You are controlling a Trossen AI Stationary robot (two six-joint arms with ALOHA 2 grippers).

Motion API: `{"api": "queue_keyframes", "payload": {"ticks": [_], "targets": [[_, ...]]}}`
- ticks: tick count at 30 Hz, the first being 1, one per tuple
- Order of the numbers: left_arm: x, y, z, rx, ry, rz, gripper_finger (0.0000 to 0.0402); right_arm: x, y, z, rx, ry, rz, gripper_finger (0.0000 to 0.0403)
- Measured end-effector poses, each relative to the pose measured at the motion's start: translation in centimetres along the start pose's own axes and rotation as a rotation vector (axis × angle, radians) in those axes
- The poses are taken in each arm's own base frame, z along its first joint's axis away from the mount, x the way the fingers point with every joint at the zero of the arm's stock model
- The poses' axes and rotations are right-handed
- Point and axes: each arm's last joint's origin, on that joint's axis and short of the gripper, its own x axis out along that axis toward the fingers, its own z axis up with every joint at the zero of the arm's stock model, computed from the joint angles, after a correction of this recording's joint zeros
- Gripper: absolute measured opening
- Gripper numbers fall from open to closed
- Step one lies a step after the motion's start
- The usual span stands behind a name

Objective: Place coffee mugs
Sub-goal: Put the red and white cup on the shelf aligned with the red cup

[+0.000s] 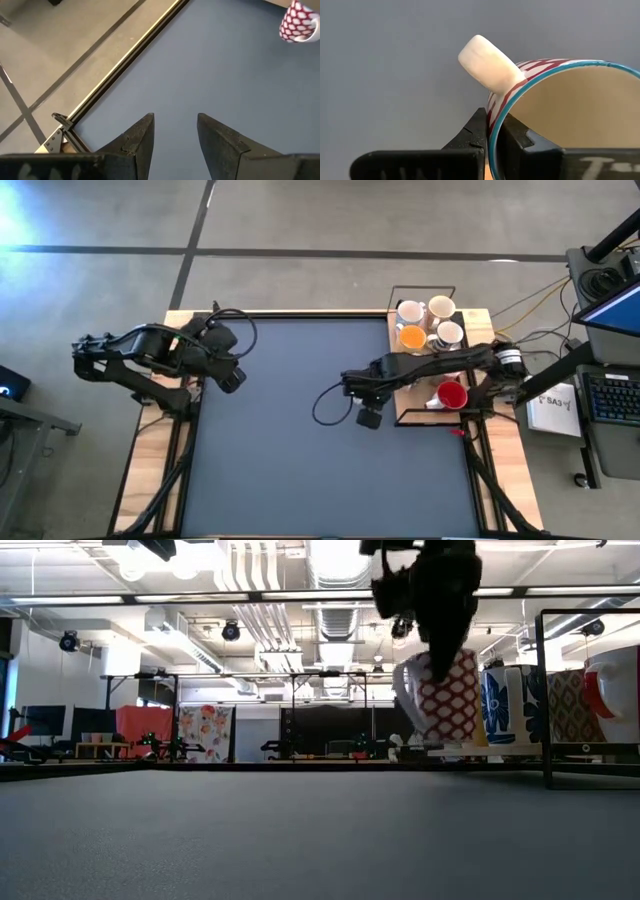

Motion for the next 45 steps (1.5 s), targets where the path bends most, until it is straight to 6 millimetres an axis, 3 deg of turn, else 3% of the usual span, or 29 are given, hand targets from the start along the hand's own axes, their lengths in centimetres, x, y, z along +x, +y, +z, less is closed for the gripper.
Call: {"api": "queue_keyframes", "payload": {"ticks": [7,13,32,45], "targets": [[0.0,0.0,0.0,-0.029,0.0,0.0,0.0132,-2.2,-0.4,-1.9,0.087,0.059,0.024,0.0014],[0.0,0.0,0.0,-0.038,0.0,0.001,0.0132,-2.6,-0.5,-3.1,0.095,0.157,-0.009,0.0014],[0.0,0.0,0.0,-0.038,-0.001,0.001,0.0132,-2.8,0.0,-4.4,0.156,0.29,0.012,0.0013],[0.0,0.0,0.0,-0.039,-0.001,0.001,0.0132,-0.8,-0.4,-5.2,0.192,0.333,-0.041,0.0027]]}}
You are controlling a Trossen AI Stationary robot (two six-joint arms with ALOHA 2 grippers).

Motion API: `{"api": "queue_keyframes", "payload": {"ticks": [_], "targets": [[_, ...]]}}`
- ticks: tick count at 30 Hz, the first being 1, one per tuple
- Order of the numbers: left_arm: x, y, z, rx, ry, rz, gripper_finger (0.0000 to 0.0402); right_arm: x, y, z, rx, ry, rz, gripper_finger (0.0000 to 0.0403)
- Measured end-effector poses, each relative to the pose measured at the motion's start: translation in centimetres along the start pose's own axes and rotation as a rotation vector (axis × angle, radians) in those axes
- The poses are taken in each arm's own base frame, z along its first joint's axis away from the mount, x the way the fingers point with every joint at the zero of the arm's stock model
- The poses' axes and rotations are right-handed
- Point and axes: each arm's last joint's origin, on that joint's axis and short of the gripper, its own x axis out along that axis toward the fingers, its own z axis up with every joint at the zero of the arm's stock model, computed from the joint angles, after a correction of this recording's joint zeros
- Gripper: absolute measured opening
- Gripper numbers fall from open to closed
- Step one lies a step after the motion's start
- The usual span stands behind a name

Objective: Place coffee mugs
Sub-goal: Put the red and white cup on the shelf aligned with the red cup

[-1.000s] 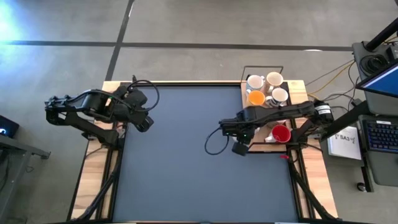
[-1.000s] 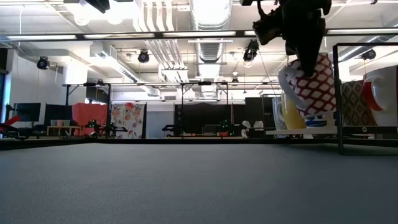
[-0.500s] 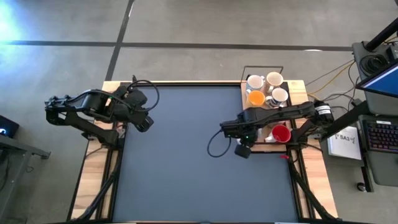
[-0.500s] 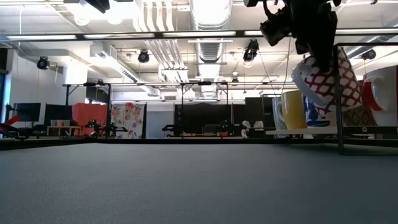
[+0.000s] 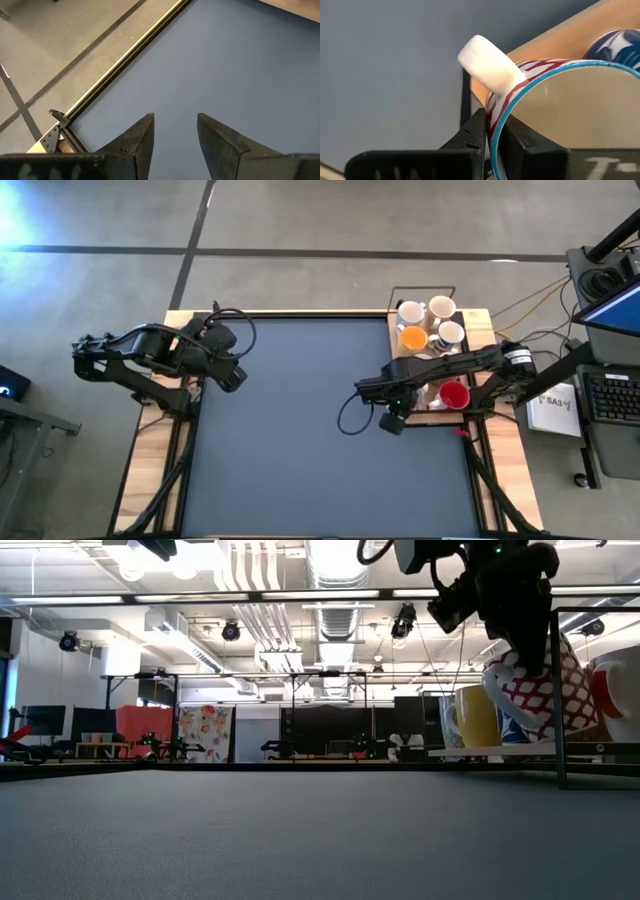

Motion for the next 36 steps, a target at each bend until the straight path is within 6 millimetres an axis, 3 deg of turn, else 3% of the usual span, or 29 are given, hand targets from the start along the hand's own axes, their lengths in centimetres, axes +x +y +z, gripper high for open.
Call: {"api": "queue_keyframes", "payload": {"ticks": [22,30,36], "targets": [[0.01,-0.01,0.0,-0.01,0.0,0.0,0.0132,0.01,-0.07,-0.02,-0.039,-0.031,0.001,0.0033],[0.01,-0.01,0.0,-0.01,0.0,0.0,0.0132,0.01,-0.07,-0.02,-0.057,-0.032,0.002,0.0019],[0.01,-0.01,0.0,-0.01,0.0,0.0,0.0132,-0.02,-0.16,-0.16,-0.056,-0.019,-0.007,0.0054]]}}
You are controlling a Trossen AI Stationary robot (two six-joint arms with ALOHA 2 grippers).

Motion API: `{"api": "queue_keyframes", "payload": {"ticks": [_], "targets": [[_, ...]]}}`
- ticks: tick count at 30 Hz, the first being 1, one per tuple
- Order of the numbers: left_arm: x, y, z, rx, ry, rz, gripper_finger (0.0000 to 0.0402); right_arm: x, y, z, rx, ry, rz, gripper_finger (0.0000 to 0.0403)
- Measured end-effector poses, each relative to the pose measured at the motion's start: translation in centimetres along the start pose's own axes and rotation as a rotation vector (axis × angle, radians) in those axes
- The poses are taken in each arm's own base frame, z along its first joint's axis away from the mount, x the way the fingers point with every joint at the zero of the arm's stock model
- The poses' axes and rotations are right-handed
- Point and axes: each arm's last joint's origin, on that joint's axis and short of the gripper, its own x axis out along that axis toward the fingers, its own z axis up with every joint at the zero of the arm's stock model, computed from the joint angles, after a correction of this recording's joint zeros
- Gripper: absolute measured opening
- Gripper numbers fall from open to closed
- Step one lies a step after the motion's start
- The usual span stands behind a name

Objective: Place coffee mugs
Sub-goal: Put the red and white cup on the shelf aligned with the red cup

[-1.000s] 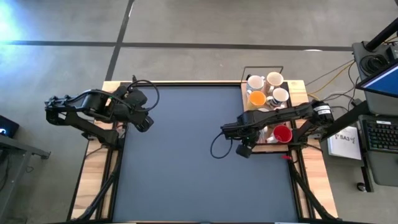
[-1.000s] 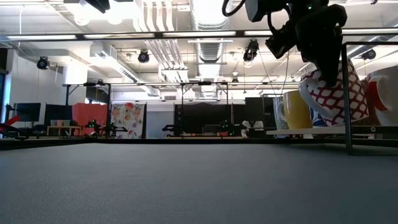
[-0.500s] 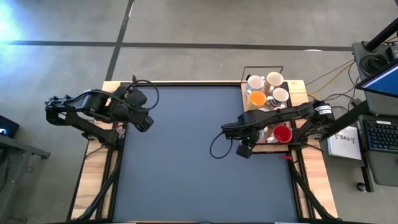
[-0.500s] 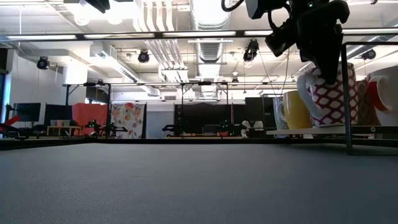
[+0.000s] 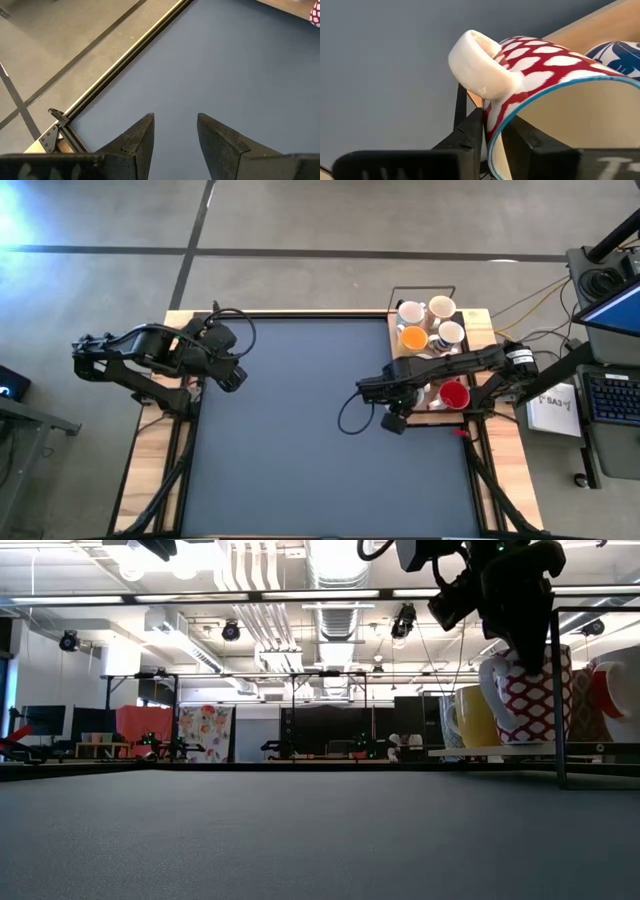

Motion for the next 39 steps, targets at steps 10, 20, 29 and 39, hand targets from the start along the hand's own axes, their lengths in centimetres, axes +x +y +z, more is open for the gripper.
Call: {"api": "queue_keyframes", "payload": {"ticks": [10,20,29,39], "targets": [[0.0,0.0,0.0,0.0,0.0,0.0,0.0132,-1.2,-0.1,-0.4,0.002,0.004,0.01,0.0092],[0.0,0.0,0.0,0.0,0.001,-0.001,0.0132,-5.1,0.5,0.5,-0.007,-0.24,0.04,0.0079],[0.0,0.0,0.0,0.001,0.002,-0.002,0.0132,-4.5,0.5,2.1,-0.014,-0.324,-0.045,0.0077],[0.0,0.0,-0.1,0.01,0.009,0.001,0.0132,-3.4,-0.3,2.2,-0.005,-0.22,-0.109,0.0077]]}}
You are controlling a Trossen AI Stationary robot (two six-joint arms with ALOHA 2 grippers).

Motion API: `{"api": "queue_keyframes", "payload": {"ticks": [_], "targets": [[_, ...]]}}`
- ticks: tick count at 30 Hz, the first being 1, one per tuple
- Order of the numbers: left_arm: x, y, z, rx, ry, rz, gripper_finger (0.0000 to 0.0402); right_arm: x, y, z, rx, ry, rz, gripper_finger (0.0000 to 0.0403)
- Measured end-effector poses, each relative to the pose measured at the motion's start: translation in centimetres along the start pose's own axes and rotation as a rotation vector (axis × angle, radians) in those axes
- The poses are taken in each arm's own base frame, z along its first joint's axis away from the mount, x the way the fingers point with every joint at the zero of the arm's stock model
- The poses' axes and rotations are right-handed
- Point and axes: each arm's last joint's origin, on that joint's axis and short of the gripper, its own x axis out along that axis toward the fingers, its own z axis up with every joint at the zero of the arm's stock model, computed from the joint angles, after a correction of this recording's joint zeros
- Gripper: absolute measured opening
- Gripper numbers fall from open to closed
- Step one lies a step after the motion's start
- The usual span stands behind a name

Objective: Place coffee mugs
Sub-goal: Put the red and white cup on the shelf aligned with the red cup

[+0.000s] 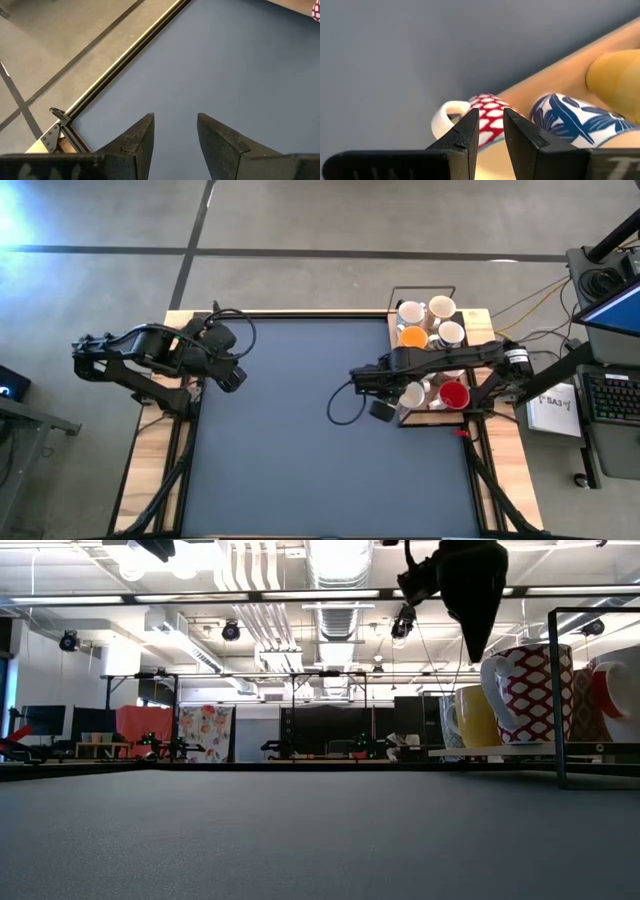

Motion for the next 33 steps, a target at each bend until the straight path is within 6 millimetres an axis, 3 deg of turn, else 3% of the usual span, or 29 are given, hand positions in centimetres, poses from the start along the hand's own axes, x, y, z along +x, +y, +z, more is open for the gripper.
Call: {"api": "queue_keyframes", "payload": {"ticks": [15,33], "targets": [[0.0,0.0,0.0,0.004,0.001,0.001,0.0132,0.5,-0.6,-1.4,0.009,0.16,-0.051,0.0075],[0.0,0.0,0.0,0.001,0.001,0.002,0.0132,-0.2,-0.5,-1.4,0.014,0.153,0.007,0.0068]]}}
